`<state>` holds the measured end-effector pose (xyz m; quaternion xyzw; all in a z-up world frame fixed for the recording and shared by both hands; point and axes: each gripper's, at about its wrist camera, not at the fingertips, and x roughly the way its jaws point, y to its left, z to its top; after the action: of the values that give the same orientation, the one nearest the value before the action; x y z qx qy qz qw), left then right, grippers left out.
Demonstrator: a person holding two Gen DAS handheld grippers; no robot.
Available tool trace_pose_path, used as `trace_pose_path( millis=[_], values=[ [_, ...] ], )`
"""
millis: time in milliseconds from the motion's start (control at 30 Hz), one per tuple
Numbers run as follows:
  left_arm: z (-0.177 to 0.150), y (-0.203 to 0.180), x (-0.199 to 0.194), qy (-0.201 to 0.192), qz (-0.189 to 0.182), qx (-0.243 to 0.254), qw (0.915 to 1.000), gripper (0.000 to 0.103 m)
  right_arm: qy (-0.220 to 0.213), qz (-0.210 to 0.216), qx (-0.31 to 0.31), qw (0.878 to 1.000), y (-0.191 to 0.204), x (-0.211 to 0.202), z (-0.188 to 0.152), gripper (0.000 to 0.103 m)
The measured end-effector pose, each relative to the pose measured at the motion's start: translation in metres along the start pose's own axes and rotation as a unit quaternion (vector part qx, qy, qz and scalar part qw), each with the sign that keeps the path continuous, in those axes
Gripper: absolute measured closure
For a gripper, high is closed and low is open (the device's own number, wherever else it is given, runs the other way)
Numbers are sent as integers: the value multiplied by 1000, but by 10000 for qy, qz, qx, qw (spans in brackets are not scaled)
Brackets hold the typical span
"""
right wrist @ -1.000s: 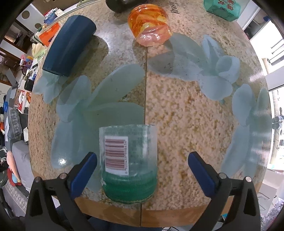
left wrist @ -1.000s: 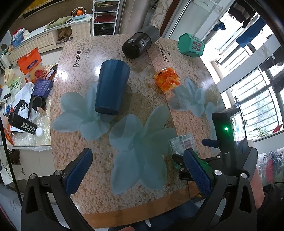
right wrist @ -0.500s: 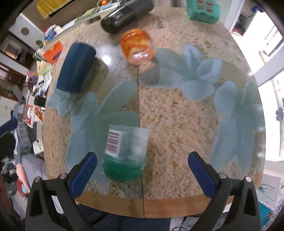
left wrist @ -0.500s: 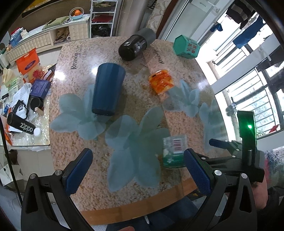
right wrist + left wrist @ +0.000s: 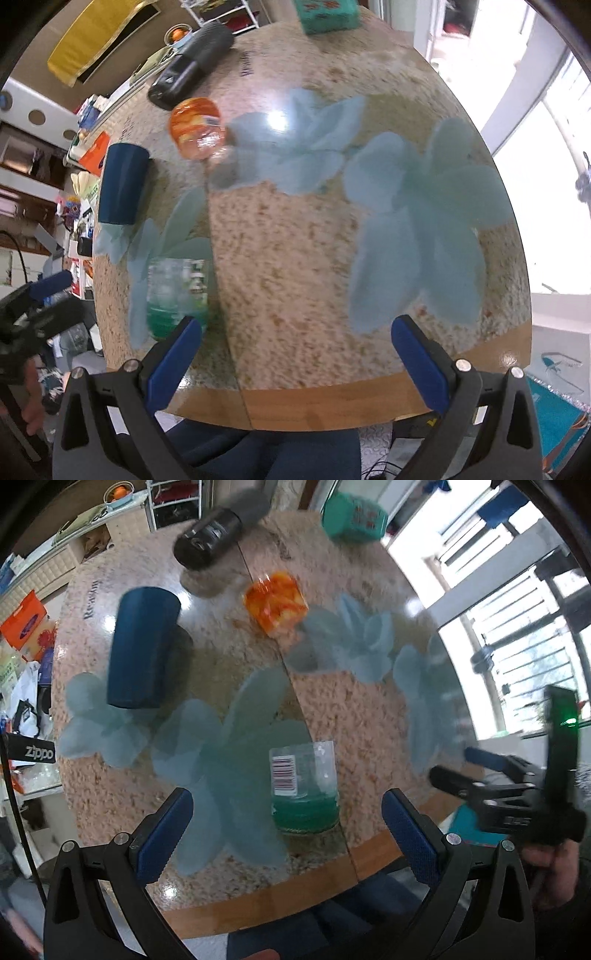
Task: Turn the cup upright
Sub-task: 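Grasp the clear cup with the left gripper from the right gripper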
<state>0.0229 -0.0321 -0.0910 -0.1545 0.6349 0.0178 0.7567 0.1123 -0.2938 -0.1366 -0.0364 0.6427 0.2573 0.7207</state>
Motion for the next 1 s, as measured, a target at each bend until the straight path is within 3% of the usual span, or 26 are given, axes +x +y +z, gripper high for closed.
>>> trace_pose_path(
  millis=[200, 633, 867, 1000],
  values=[
    [10, -3, 48, 496, 192, -104, 9985, 0, 102, 199, -4, 9997, -23, 6, 2, 0],
    [18, 13, 109, 839, 395, -613, 9938, 1, 307, 398, -84, 9987, -53, 8, 11, 0],
    [16, 23, 118, 1006, 338, -830, 9909, 31, 358, 438, -49, 9984, -63, 12, 17, 0],
    [12, 26, 120, 963, 213, -919, 9909, 37, 363, 461, -43, 9983, -63, 13, 19, 0]
  ],
)
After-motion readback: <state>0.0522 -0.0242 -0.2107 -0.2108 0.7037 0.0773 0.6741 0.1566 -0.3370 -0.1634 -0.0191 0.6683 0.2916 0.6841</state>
